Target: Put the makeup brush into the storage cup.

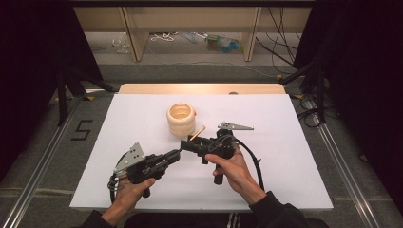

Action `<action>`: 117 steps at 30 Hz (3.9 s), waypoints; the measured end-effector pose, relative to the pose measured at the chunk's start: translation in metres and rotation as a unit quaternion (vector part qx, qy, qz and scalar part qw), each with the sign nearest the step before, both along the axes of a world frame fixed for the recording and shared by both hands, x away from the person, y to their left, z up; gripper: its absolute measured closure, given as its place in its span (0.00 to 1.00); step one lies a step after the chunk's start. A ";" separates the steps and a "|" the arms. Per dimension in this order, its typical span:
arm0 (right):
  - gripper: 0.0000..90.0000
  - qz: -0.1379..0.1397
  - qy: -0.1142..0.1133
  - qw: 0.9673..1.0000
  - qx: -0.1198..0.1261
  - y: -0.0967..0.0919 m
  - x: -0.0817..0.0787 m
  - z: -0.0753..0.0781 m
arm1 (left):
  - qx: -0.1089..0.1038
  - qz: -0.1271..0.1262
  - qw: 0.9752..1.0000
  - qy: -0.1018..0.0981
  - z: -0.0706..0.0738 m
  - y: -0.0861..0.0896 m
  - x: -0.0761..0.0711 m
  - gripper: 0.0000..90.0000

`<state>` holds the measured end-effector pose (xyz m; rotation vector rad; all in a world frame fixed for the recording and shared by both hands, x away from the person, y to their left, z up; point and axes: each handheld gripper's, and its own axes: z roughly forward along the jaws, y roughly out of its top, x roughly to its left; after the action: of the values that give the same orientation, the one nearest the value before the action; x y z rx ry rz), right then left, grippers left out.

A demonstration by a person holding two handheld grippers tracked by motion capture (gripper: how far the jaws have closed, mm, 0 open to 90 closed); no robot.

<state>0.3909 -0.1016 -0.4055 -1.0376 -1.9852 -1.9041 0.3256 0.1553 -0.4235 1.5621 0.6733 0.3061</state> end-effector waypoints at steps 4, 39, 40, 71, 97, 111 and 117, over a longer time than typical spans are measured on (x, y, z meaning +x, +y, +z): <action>0.57 0.001 0.011 1.000 0.007 0.001 0.001 -0.001 | -0.001 -0.002 1.000 -0.001 0.000 0.000 0.000 0.93; 0.92 0.020 0.002 0.999 0.037 -0.001 0.000 0.002 | -0.001 -0.010 1.000 -0.001 0.001 -0.001 0.001 0.61; 0.92 0.020 0.002 0.999 0.037 -0.001 0.000 0.002 | -0.001 -0.010 1.000 -0.001 0.001 -0.001 0.001 0.59; 0.92 0.012 -0.093 0.994 -0.047 -0.006 -0.001 0.016 | 0.086 0.024 0.996 0.008 -0.012 0.029 0.012 0.29; 0.92 -0.039 -0.177 0.976 -0.121 -0.013 0.022 0.042 | 0.113 0.051 0.992 -0.003 -0.018 0.055 0.010 0.25; 0.92 -0.065 -0.197 0.968 -0.142 -0.007 0.044 0.050 | 0.114 0.056 0.992 0.001 -0.022 0.060 0.008 0.24; 0.92 -0.069 -0.203 0.965 -0.149 -0.002 0.051 0.050 | 0.109 0.059 0.992 0.005 -0.022 0.061 0.007 0.23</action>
<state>0.4423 -0.1038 -0.3554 -0.9288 -2.5523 -2.0677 0.3323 0.2164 -0.4457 1.7341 0.7626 0.4730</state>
